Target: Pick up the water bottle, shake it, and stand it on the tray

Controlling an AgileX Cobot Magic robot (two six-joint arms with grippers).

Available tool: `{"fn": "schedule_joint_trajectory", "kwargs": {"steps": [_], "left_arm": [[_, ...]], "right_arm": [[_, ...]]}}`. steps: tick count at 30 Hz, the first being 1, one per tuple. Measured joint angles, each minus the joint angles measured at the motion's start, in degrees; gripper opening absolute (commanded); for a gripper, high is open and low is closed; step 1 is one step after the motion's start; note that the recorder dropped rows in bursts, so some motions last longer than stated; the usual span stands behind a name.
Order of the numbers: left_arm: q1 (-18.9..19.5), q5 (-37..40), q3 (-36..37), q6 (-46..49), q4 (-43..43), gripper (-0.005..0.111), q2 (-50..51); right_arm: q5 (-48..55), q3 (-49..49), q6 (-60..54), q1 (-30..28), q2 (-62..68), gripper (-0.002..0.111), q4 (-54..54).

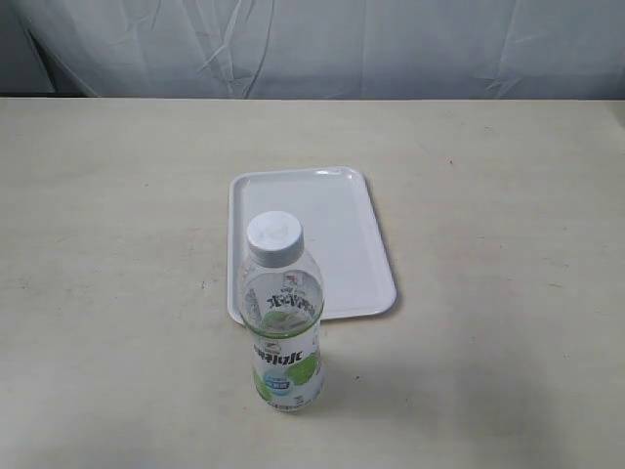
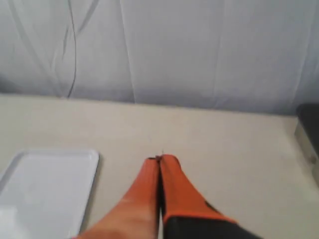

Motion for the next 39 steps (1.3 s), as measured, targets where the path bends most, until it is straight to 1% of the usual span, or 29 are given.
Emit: {"fn": "schedule_joint_trajectory", "kwargs": {"steps": [3, 5, 9, 13, 16, 20, 22, 25, 29, 32, 36, 39], "left_arm": [[0.0, 0.0, 0.0, 0.0, 0.0, 0.0, 0.0], [0.0, 0.0, 0.0, 0.0, 0.0, 0.0, 0.0], [0.0, 0.0, 0.0, 0.0, 0.0, 0.0, 0.0], [0.0, 0.0, 0.0, 0.0, 0.0, 0.0, 0.0], [0.0, 0.0, 0.0, 0.0, 0.0, 0.0, 0.0], [0.0, 0.0, 0.0, 0.0, 0.0, 0.0, 0.0], [0.0, 0.0, 0.0, 0.0, 0.0, 0.0, 0.0], [0.0, 0.0, 0.0, 0.0, 0.0, 0.0, 0.0], [0.0, 0.0, 0.0, 0.0, 0.0, 0.0, 0.0], [0.0, 0.0, 0.0, 0.0, 0.0, 0.0, 0.0], [0.0, 0.0, 0.0, 0.0, 0.0, 0.0, 0.0], [0.0, 0.0, 0.0, 0.0, 0.0, 0.0, 0.0]], "right_arm": [[10.4, -8.3, 1.5, 2.9, 9.3, -0.001, -1.1], [12.2, -9.4, 2.2, 5.6, 12.5, -0.001, -0.2], [9.4, -6.2, 5.6, 13.0, 12.8, -0.001, 0.9], [9.2, 0.3, 9.6, 21.5, 12.6, -0.001, 0.5], [5.6, 5.1, 11.4, 28.8, 12.5, -0.001, 0.5], [-6.0, 11.8, 13.3, 36.6, 11.0, -0.001, -2.2], [-12.3, 15.8, 15.7, 38.9, 10.4, -0.001, -5.0], [-19.5, 20.7, 18.1, 40.9, 10.1, -0.001, -6.5], [-22.8, 24.9, 19.0, 42.7, 10.1, -0.001, -5.2], [-24.5, 26.5, 19.0, 43.7, 10.1, -0.001, -5.5], [-30.2, 27.4, 19.0, 43.7, 10.1, -0.001, -6.3], [-33.9, 27.5, 19.4, 43.7, 10.1, -0.001, -4.4]]}}
